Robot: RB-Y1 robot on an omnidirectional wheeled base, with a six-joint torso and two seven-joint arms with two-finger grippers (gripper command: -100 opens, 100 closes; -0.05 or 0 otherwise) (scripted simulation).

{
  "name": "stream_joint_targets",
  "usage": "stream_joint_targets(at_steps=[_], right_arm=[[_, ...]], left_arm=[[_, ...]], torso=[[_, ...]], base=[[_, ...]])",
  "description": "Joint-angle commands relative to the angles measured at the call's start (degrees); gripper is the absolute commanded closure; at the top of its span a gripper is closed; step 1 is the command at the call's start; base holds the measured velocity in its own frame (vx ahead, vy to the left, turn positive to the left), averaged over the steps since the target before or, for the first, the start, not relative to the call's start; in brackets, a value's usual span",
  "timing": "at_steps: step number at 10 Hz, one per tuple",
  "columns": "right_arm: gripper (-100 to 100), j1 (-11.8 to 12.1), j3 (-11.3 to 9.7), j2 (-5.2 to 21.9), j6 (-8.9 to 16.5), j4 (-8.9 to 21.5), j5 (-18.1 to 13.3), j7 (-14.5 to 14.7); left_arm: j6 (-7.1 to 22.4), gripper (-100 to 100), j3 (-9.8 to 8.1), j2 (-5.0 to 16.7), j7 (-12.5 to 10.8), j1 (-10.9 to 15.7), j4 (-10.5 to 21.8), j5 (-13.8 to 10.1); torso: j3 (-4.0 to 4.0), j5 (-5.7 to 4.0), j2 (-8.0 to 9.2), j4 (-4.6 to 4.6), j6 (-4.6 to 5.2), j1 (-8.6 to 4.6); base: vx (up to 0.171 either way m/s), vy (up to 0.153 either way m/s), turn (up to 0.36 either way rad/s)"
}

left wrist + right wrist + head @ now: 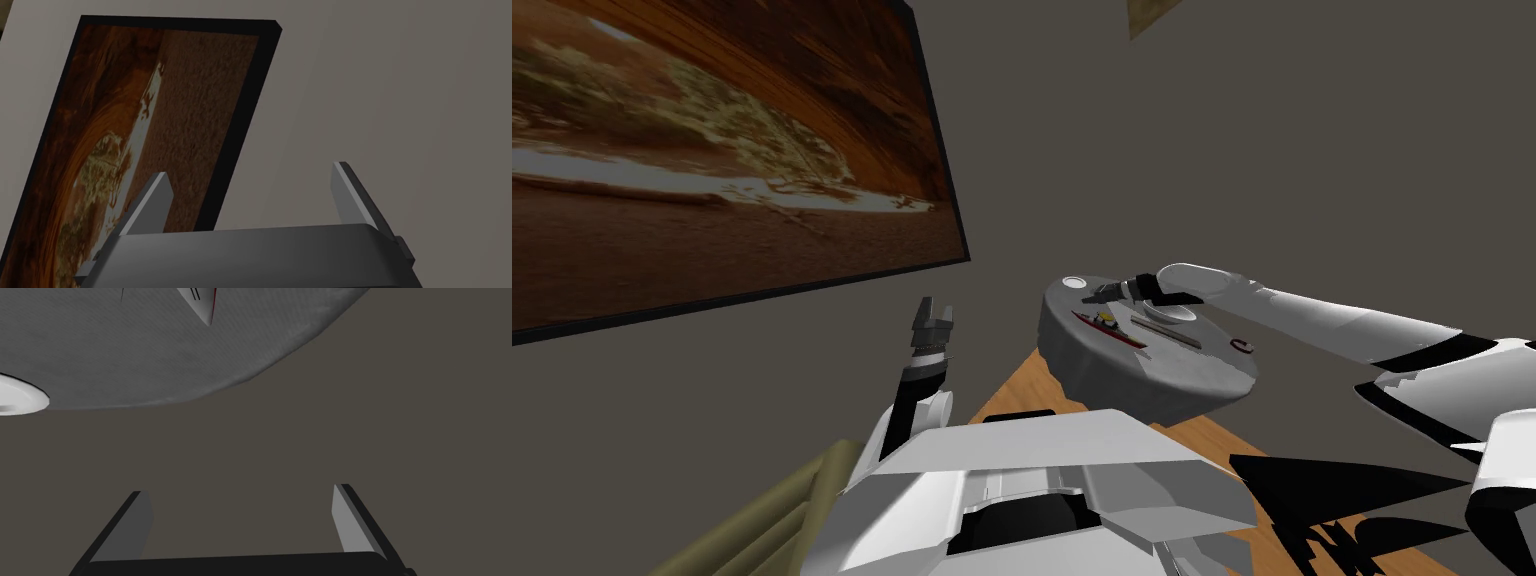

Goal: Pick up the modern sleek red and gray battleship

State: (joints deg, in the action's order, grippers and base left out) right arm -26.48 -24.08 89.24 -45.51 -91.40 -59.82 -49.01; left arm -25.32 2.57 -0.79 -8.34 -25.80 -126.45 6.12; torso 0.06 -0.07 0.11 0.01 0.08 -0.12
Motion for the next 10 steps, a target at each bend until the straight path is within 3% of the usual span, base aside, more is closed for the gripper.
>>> stream_joint_targets(at_steps=[1, 10], right_arm=[[-100, -0.19, -1.36, 1.17, -0.91, 0.57, -2.86, -2.31], [-100, -0.57, -8.44, 4.46, -5.86, 1.63, -17.04, -13.39]], left_arm=[[0.0, 0, 0.0, 0.0, 0.0, 0.0, 0.0, 0.0], [0.0, 0, 0.0, 0.0, 0.0, 0.0, 0.0, 0.0]], torso=[[0.0, 0.0, 0.0, 0.0, 0.0, 0.0], [0.05, -0.01, 0.09, 0.02, 0.0, -0.01]], base=[[-0.027, -0.035, 0.131], [-0.046, -0.04, 0.116]])
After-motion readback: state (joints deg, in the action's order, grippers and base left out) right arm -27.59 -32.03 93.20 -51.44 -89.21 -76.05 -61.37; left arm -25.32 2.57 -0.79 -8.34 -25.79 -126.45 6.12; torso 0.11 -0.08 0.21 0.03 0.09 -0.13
